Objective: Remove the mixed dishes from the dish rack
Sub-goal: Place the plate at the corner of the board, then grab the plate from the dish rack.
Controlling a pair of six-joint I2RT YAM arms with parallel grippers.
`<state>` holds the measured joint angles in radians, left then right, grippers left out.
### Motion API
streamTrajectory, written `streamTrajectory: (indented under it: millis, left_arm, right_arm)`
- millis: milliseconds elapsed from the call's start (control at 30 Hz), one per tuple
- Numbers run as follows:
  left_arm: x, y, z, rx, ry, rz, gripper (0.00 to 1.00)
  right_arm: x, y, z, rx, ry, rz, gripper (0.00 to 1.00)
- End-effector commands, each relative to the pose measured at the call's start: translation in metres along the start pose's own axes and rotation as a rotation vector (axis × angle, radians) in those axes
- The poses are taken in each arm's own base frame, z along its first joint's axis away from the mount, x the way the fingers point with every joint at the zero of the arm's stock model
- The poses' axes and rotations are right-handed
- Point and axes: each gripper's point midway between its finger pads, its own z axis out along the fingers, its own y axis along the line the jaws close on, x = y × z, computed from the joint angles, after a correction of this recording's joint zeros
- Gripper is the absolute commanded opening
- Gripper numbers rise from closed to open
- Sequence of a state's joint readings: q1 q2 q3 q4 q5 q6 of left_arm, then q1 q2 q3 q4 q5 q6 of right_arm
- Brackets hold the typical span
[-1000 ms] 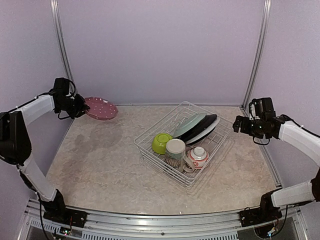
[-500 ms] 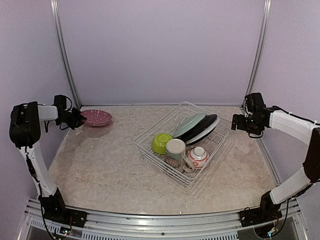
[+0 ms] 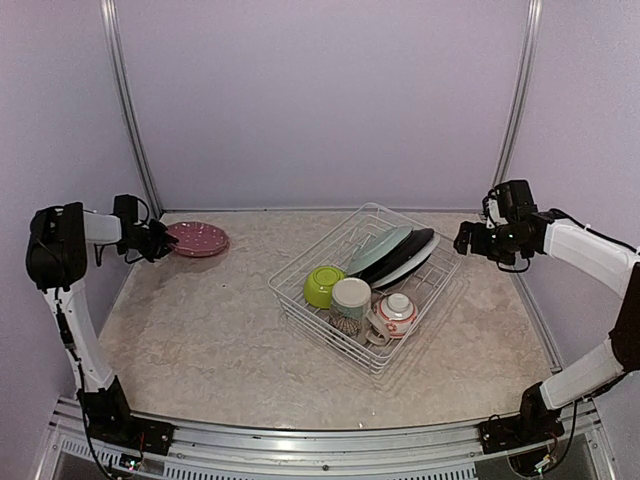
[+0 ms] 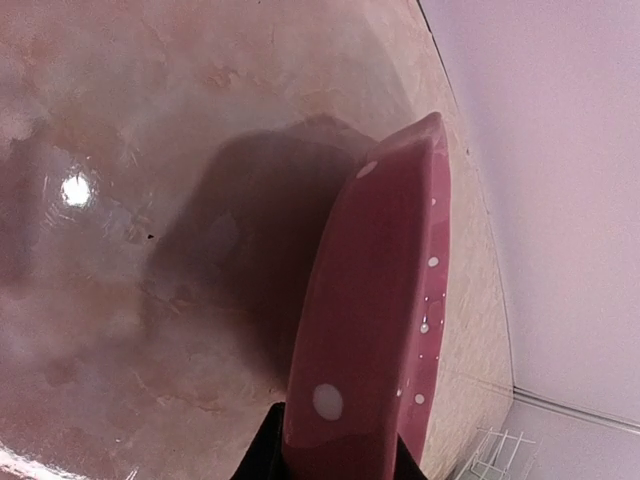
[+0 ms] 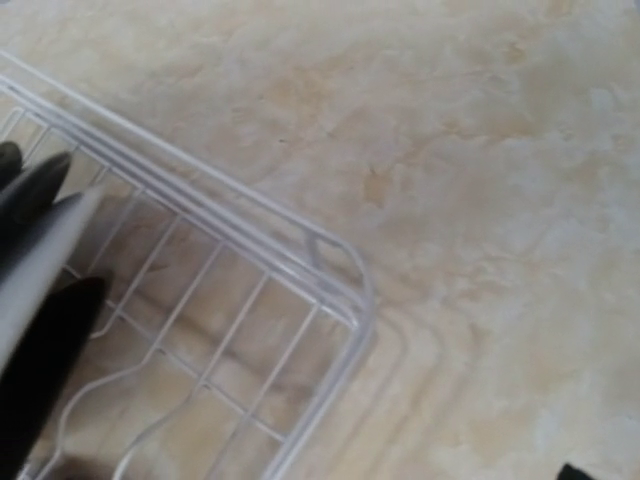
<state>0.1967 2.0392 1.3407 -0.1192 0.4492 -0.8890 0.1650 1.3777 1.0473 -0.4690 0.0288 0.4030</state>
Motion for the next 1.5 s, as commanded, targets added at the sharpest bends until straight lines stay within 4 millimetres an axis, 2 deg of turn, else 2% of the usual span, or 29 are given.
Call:
streamTrajectory:
  millis: [0, 267, 500, 633, 800, 967, 1133, 1333, 1467]
  left_arm:
    - [-0.010, -0.014, 0.005, 0.041, -0.015, 0.054, 0.15]
    - [-0.003, 0.001, -0.001, -0.048, -0.014, 0.064, 0.43]
    - [0.002, -0.008, -0.020, -0.088, -0.027, 0.098, 0.72]
    - [0.009, -0.015, -0.033, -0.133, -0.028, 0.145, 0.84]
    - [0.017, -0.034, -0.053, -0.162, -0.056, 0.224, 0.96]
    - [0.031, -0.051, -0.070, -0.185, -0.077, 0.302, 0.99]
    - [0.053, -0.080, -0.095, -0.140, -0.073, 0.384, 0.99]
    - [0.112, -0.131, -0.117, -0.058, -0.032, 0.561, 0.99]
    - [0.154, -0.161, -0.124, -0.025, -0.014, 0.712, 0.99]
  right_arm:
    - [-0.010, 0.011, -0.012, -0.060, -0.021, -0.025, 1.00]
    - [-0.010, 0.014, -0.013, -0.074, -0.011, -0.044, 1.00]
    - [-0.014, 0.013, -0.020, -0.068, -0.023, -0.052, 1.00]
    - [-0.012, 0.014, -0.021, -0.081, -0.031, -0.051, 1.00]
    - [-0.002, 0.019, -0.016, -0.115, -0.006, -0.071, 1.00]
    - [-0.002, 0.020, -0.017, -0.126, -0.013, -0.082, 1.00]
    - [-0.007, 0.024, -0.016, -0.137, -0.017, -0.072, 1.00]
    - [-0.003, 0.030, -0.016, -0.176, -0.018, -0.049, 1.00]
    - [-0.003, 0.043, -0.017, -0.242, -0.012, -0.036, 1.00]
